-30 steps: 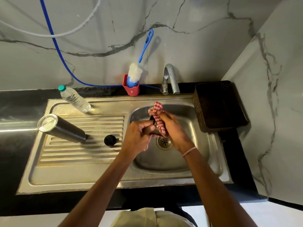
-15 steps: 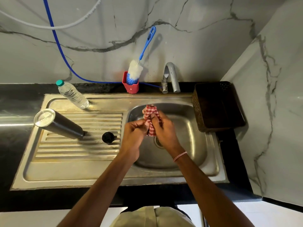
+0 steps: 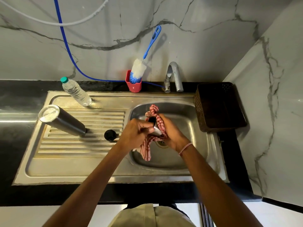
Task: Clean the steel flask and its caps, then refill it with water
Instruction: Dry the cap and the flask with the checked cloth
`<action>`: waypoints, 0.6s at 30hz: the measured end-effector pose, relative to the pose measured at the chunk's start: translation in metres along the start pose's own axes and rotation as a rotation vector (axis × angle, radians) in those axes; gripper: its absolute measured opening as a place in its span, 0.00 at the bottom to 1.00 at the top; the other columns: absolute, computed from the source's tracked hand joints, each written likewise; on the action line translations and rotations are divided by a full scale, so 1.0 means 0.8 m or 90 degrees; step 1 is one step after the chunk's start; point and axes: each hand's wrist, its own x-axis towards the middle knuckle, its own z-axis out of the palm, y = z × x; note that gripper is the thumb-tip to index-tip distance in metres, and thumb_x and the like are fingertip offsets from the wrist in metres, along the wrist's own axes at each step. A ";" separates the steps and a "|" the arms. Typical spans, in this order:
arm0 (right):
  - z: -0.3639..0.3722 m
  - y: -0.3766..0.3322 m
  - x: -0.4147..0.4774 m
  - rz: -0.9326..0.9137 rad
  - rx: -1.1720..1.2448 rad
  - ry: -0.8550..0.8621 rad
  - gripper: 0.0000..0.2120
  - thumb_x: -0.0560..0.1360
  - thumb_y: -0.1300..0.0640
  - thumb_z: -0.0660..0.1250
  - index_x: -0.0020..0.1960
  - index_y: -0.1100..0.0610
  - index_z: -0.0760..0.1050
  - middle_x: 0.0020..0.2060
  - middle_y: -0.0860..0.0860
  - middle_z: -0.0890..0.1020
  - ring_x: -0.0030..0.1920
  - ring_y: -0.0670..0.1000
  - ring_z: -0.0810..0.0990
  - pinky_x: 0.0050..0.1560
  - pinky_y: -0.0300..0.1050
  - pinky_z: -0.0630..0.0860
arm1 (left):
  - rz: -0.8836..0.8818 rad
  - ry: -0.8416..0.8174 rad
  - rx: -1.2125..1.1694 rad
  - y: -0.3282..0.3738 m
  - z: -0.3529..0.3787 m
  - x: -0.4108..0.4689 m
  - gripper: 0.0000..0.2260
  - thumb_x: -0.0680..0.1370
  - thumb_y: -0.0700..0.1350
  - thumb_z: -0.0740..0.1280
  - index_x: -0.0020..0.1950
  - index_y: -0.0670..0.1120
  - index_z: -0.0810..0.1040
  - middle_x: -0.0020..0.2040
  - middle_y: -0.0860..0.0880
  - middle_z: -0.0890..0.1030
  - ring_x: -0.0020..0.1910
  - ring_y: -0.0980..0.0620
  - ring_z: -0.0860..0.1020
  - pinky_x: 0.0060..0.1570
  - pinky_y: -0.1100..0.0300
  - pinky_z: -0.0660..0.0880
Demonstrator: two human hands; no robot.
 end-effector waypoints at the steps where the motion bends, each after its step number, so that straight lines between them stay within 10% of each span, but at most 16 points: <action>1: -0.002 -0.004 0.000 0.037 0.079 -0.029 0.16 0.81 0.49 0.63 0.57 0.58 0.82 0.49 0.56 0.85 0.46 0.52 0.83 0.47 0.45 0.78 | 0.055 -0.012 0.078 -0.005 0.001 0.000 0.12 0.77 0.33 0.68 0.53 0.46 0.87 0.48 0.52 0.88 0.47 0.57 0.85 0.48 0.63 0.81; 6: 0.002 -0.013 -0.009 0.013 0.253 -0.030 0.15 0.79 0.47 0.67 0.54 0.59 0.82 0.47 0.56 0.84 0.46 0.53 0.83 0.48 0.46 0.79 | 0.093 0.090 0.115 -0.008 0.017 -0.003 0.12 0.76 0.33 0.71 0.56 0.44 0.86 0.51 0.47 0.88 0.49 0.53 0.85 0.50 0.63 0.82; 10: 0.017 0.012 -0.001 -0.036 0.254 0.116 0.22 0.80 0.42 0.62 0.59 0.59 0.81 0.53 0.59 0.84 0.53 0.59 0.84 0.61 0.57 0.79 | -0.098 0.142 -0.276 0.011 0.032 -0.005 0.10 0.83 0.40 0.66 0.59 0.40 0.84 0.53 0.43 0.87 0.56 0.44 0.84 0.56 0.48 0.81; 15: 0.020 0.040 -0.010 -0.144 -0.025 0.225 0.37 0.74 0.31 0.56 0.74 0.55 0.70 0.67 0.59 0.77 0.67 0.58 0.77 0.69 0.59 0.72 | -0.259 0.229 -0.622 0.032 0.034 0.000 0.16 0.83 0.38 0.64 0.36 0.44 0.80 0.26 0.51 0.71 0.27 0.56 0.67 0.31 0.63 0.65; 18: 0.017 0.045 -0.015 -0.292 -0.213 0.201 0.33 0.78 0.35 0.52 0.75 0.54 0.66 0.68 0.56 0.75 0.66 0.53 0.76 0.67 0.51 0.74 | -0.341 0.269 -0.613 0.039 0.037 0.001 0.14 0.83 0.39 0.64 0.40 0.44 0.82 0.28 0.50 0.78 0.28 0.56 0.74 0.36 0.61 0.72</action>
